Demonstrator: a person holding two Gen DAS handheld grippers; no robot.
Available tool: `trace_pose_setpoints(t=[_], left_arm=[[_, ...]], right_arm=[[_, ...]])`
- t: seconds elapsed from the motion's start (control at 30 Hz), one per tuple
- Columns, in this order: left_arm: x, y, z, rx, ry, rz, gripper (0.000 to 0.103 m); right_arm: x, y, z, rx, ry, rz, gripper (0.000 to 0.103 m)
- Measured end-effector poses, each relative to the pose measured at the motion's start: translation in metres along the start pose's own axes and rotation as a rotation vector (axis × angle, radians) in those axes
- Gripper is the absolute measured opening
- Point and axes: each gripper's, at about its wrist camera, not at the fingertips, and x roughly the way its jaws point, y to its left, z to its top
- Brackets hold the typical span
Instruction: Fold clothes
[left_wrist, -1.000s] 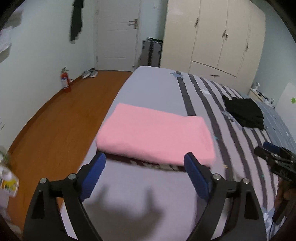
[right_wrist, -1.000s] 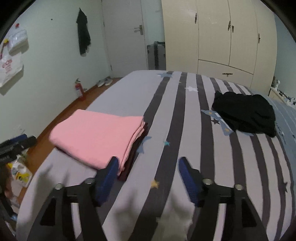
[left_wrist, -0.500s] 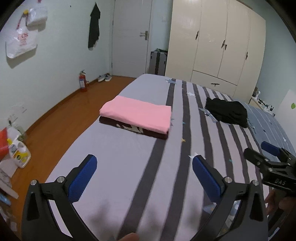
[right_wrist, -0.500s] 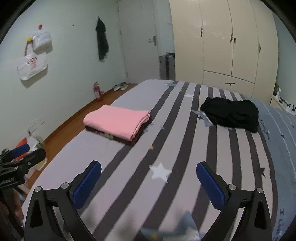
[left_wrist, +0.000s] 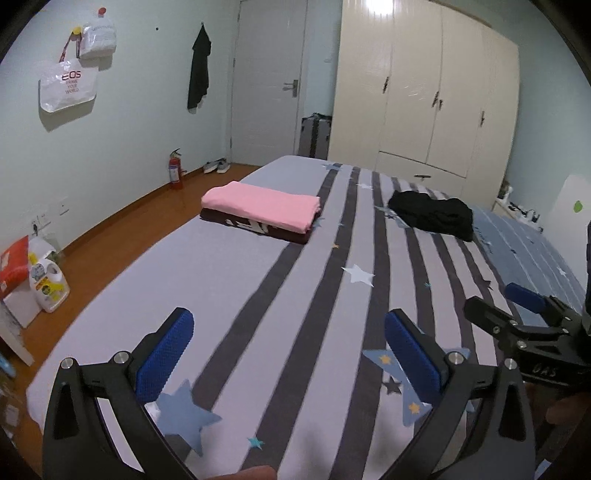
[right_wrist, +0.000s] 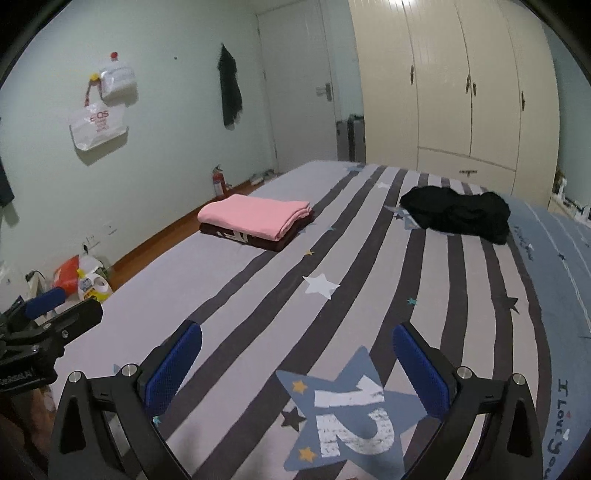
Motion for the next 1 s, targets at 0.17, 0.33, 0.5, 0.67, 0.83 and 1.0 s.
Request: trace_pose_setpoints(t=[0.17, 0.33, 0.5, 0.67, 0.83, 1.0], left_arm=[[-0.025, -0.010, -0.036, 0.030, -0.046, 0.011, 0.102], [-0.082, -0.013, -0.058, 0.013, -0.081, 0.020, 0.102], [-0.153, -0.021, -0.060, -0.010, -0.074, 0.025, 0.102], [-0.216, -0.036, -0.053, -0.003, -0.106, 0.033, 0.102], [-0.253, -0.046, -0.047, -0.021, -0.148, 0.035, 0.102], [-0.265, -0.055, -0.048, -0.006, -0.152, 0.047, 0.102]], right_arm=[[-0.024, 0.013, -0.036, -0.053, -0.079, 0.002, 0.102], [-0.074, 0.028, -0.061, -0.059, -0.129, -0.028, 0.102], [-0.144, 0.041, -0.066, -0.043, -0.123, -0.039, 0.102], [-0.208, 0.047, -0.062, -0.026, -0.123, -0.029, 0.102], [-0.249, 0.045, -0.057, -0.025, -0.154, -0.025, 0.102], [-0.261, 0.044, -0.056, -0.026, -0.161, -0.014, 0.102]])
